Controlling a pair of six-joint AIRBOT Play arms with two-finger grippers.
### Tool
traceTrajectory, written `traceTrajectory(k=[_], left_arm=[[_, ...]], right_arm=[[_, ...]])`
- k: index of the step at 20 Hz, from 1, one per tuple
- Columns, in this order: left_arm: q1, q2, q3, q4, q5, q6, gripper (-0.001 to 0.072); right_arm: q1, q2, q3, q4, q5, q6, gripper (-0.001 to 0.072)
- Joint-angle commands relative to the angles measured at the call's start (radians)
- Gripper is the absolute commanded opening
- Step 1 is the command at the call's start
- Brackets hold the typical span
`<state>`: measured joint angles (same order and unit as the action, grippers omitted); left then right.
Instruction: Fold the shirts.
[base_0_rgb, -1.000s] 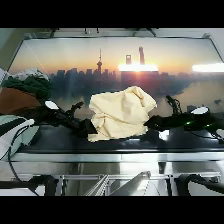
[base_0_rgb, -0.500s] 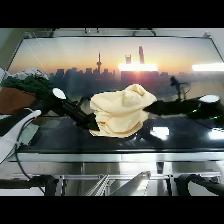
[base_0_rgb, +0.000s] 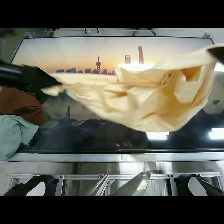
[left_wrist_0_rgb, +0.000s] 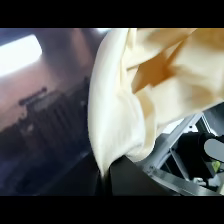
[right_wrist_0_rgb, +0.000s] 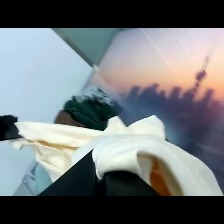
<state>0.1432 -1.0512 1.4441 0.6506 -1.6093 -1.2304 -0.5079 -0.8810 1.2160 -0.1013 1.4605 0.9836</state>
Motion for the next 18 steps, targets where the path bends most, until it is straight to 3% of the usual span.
traceTrajectory(k=[1,6,9,11,13,16,18], left_arm=[[0.109,0.175,0.165,-0.042,0.043,0.02,0.0021],[0.123,0.285,0.193,0.01,0.043,0.048,0.0021],[0.123,0.349,0.193,0.31,0.092,0.021,0.0021],[0.123,0.376,0.154,0.414,0.15,0.007,0.0024],[0.123,0.347,0.043,0.402,0.201,0.019,0.0023],[0.12,0.167,-0.158,0.261,0.231,0.109,0.0023],[0.115,0.013,-0.244,0.245,0.251,0.14,0.0023]], right_arm=[[-0.066,0.151,0.059,0.296,0.073,-0.003,0.0032],[-0.064,0.28,0.059,0.237,0.042,-0.031,0.0031],[-0.064,0.322,0.059,0.209,-0.014,-0.123,0.0031],[-0.063,0.317,0.053,0.043,-0.07,-0.093,0.0031],[-0.063,0.292,-0.021,-0.169,-0.158,0.013,0.0032],[-0.062,0.203,-0.264,-0.21,-0.2,0.037,0.0032],[-0.062,0.115,-0.434,-0.219,-0.225,0.034,0.0032]])
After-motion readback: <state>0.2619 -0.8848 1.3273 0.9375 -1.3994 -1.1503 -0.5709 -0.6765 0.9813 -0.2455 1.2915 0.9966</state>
